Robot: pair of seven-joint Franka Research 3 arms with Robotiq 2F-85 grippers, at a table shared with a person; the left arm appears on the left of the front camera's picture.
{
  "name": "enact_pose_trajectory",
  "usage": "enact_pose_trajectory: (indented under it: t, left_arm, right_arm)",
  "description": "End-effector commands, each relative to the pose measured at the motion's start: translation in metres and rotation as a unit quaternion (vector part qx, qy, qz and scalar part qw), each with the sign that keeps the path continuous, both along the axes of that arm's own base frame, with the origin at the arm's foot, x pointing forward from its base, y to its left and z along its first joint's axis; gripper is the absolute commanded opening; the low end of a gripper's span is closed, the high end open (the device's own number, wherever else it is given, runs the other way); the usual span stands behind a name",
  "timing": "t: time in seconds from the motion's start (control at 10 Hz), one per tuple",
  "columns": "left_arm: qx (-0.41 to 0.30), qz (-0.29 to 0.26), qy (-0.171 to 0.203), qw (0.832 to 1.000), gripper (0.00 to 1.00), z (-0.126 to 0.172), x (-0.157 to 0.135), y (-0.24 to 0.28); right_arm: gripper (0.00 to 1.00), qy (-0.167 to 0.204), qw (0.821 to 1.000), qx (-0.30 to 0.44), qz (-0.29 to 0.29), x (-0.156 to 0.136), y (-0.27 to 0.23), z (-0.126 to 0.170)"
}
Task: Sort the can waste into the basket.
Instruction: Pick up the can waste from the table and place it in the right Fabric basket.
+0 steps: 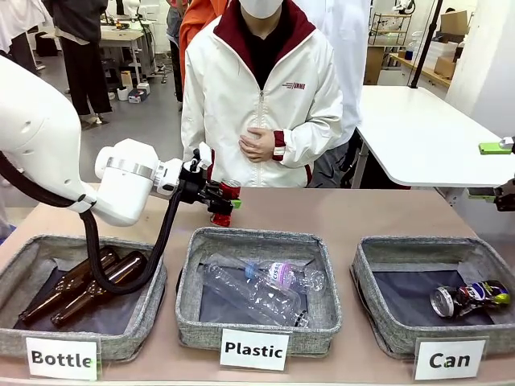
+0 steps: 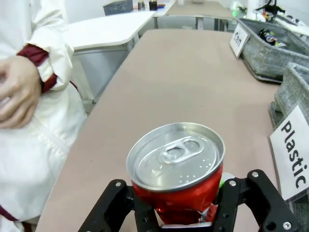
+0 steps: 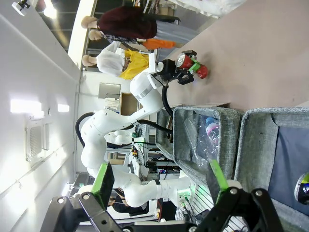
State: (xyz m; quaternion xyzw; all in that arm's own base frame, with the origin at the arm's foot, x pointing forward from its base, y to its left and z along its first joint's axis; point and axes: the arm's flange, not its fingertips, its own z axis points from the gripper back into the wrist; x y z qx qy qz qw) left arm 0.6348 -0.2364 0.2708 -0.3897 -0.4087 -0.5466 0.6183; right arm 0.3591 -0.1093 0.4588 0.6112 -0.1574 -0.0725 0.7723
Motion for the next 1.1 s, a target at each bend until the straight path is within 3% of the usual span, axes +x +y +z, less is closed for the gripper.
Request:
enact_pose_trajectory:
  t: [0.0,0.3,0.4,0.6,0.8,1.0]
  left_arm:
    - [-0.02,0.005,-0.034,0.999,0.0,0.029,-0.002,0.024]
    - [-0.024,0.025,-0.072,0.997,0.0,0.115,-0.034,0.086]
    - [-0.016,0.032,-0.069,0.997,0.0,0.147,-0.057,0.11]
    - [-0.036,-0.012,-0.02,0.999,0.0,0.189,-0.111,0.141]
    - [-0.057,-0.066,0.047,0.995,0.0,0.207,-0.181,0.151]
    - [-0.053,-0.132,0.041,0.989,0.0,0.205,-0.244,0.152]
  right_arm:
    - [1.0,-0.008,1.0,0.008,-0.003,0.002,0.001,0.001]
    - [1.0,-0.008,1.0,0.008,-0.003,0.002,0.001,0.001]
    - [1.0,-0.008,1.0,0.008,-0.003,0.002,0.001,0.001]
    - [1.0,-0.008,1.0,0.008,-0.003,0.002,0.001,0.001]
    - [1.0,-0.008,1.0,0.008,-0.003,0.002,0.001,0.001]
    - [1.0,-0.008,1.0,0.008,-0.003,0.002,0.001,0.001]
